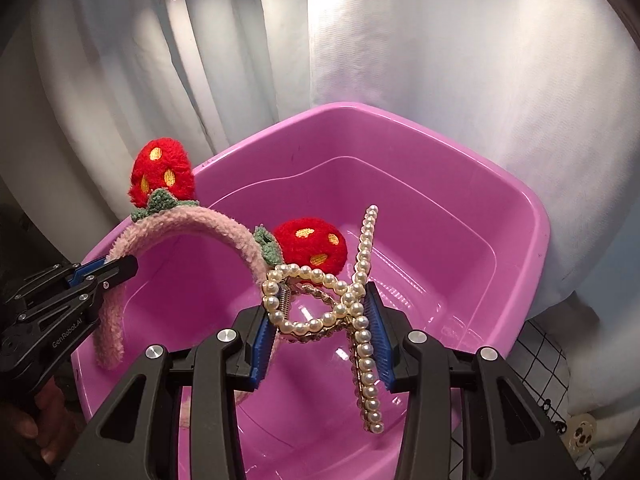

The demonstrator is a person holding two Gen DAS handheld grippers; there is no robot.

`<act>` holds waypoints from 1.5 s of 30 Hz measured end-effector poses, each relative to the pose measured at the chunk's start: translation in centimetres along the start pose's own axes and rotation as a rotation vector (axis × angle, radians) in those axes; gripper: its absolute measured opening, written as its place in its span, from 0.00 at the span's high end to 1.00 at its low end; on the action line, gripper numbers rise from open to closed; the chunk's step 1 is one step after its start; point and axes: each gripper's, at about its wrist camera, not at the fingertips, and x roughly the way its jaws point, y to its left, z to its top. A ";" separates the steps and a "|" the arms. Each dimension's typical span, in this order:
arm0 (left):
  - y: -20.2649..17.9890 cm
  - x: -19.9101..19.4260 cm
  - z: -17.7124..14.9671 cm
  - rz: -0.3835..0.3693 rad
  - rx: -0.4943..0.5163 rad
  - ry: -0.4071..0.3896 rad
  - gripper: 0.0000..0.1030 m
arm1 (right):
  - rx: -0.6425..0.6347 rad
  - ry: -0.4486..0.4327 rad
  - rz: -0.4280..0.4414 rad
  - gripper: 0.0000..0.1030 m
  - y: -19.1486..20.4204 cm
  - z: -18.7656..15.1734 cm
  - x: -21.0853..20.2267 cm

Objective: Organize jewelry
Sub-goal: 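Open both tools over the pink tub, dropping headband and pearl claw, then withdraw both open tools from the tub back over the table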

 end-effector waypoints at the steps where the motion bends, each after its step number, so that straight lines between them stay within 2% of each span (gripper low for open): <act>1: 0.0 0.2 0.0 0.000 0.001 0.005 0.91 | 0.003 0.003 -0.001 0.61 0.2 -0.3 -0.2; 8: 0.0 1.0 -0.4 0.012 0.009 0.041 0.87 | -0.024 0.026 -0.032 0.61 0.7 -0.9 0.3; 12: -0.1 1.2 -0.6 0.008 0.022 0.058 0.81 | -0.026 0.038 -0.050 0.60 0.9 -0.9 0.6; 14: -0.3 1.1 -0.6 0.011 0.035 0.058 0.74 | -0.023 0.035 -0.053 0.56 0.8 -0.8 0.5; 15: -0.3 1.1 -0.7 0.019 0.039 0.058 0.60 | -0.022 0.032 -0.055 0.48 0.9 -0.7 0.5; 16: -0.2 1.1 -0.7 0.029 0.037 0.056 0.40 | -0.024 0.027 -0.057 0.44 0.9 -0.7 0.3; 19: -0.2 0.4 -0.5 0.037 0.038 0.024 0.34 | -0.026 0.021 -0.068 0.42 0.8 -0.4 0.2; 25: 0.0 0.1 -0.3 -0.009 0.013 0.024 0.21 | -0.019 0.011 -0.064 0.42 0.9 -0.4 -0.1; 31: -0.2 -1.0 -0.6 0.017 0.021 -0.007 0.12 | -0.018 -0.002 -0.055 0.42 1.1 -0.6 -0.6; 45: 1.5 -4.4 -0.6 0.036 -0.054 -0.061 0.07 | 0.013 -0.048 -0.073 0.40 1.7 -0.7 -3.1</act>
